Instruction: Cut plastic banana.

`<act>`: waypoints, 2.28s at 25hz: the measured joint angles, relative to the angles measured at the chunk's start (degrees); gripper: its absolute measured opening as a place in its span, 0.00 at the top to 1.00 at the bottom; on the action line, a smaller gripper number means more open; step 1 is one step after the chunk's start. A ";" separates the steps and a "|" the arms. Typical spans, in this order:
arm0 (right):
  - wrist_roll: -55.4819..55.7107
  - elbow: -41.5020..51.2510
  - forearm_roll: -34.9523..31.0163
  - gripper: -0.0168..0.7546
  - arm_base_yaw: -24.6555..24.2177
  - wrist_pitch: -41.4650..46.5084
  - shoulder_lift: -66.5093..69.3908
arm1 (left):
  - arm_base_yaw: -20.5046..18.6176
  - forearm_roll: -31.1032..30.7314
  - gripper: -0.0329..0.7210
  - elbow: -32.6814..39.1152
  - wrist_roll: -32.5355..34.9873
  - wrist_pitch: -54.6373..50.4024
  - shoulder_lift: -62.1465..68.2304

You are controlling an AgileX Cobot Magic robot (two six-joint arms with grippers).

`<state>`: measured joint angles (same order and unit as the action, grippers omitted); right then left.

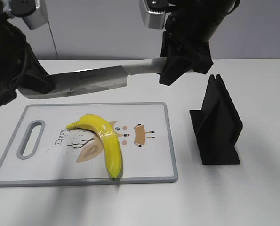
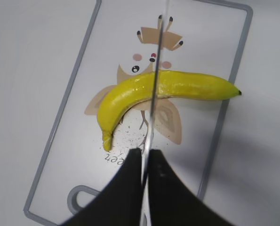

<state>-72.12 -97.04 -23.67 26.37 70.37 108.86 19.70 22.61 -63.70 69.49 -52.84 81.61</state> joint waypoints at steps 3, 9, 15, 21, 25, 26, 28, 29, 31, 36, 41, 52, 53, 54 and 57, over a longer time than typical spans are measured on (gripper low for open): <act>0.65 0.00 0.39 0.73 -0.22 0.29 0.00 | -0.27 0.09 0.63 0.00 -0.58 0.43 0.00; 2.31 0.00 2.79 0.73 -0.63 -0.07 0.00 | -0.56 1.12 0.13 0.06 -1.07 3.55 0.00; 8.12 0.00 5.47 0.73 -0.69 -0.15 0.00 | -5.09 0.05 0.11 -3.06 -15.83 8.93 0.00; 36.33 -2.78 11.69 0.73 -0.69 -0.05 0.00 | -15.41 -9.26 0.14 -8.61 -42.77 5.35 -0.05; 52.58 -6.15 13.87 0.73 -0.69 -0.05 0.00 | -20.33 -18.19 0.17 -10.92 -54.18 -3.33 -0.05; 56.08 -6.63 13.86 0.73 -0.69 -0.05 -0.02 | -21.07 -19.56 0.18 -11.07 -55.45 -6.45 -0.05; 60.24 -6.86 13.15 0.73 -0.69 -0.05 -0.22 | -22.30 -21.91 0.18 -11.15 -57.93 -12.56 -0.05; 61.33 -6.86 12.27 0.73 -0.69 -0.05 -0.46 | -22.55 -22.61 0.18 -11.00 -58.48 -14.69 -0.11; 62.48 -6.22 10.11 0.73 -0.69 -0.05 -1.75 | -22.75 -23.07 0.18 -9.58 -59.11 -15.91 -1.04; 68.84 1.75 7.82 0.73 -0.69 -0.05 -10.09 | -22.75 -23.30 0.18 -1.72 -59.40 -16.67 -10.17; 76.92 12.28 11.27 0.73 -0.69 -3.13 -17.03 | -22.75 -23.46 0.18 7.49 -58.79 -15.13 -25.05; 96.14 26.37 26.13 0.73 -0.73 -11.12 -23.52 | -22.75 -23.57 0.19 23.10 -58.10 -4.65 -57.29; 97.49 27.78 26.70 0.73 -0.73 -12.33 -23.98 | -22.75 -23.57 0.19 24.63 -58.10 -5.53 -59.56; 98.83 29.25 27.10 0.73 -0.73 -13.56 -24.57 | -22.75 -23.52 0.19 25.93 -58.10 -6.47 -61.86; 100.60 33.11 27.30 0.73 -0.80 -17.34 -25.82 | -22.75 -22.61 0.19 29.78 -58.10 -8.12 -68.52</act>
<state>28.48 -63.93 3.64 25.56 53.03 83.04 -3.05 0.00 -33.93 11.38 -60.96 13.09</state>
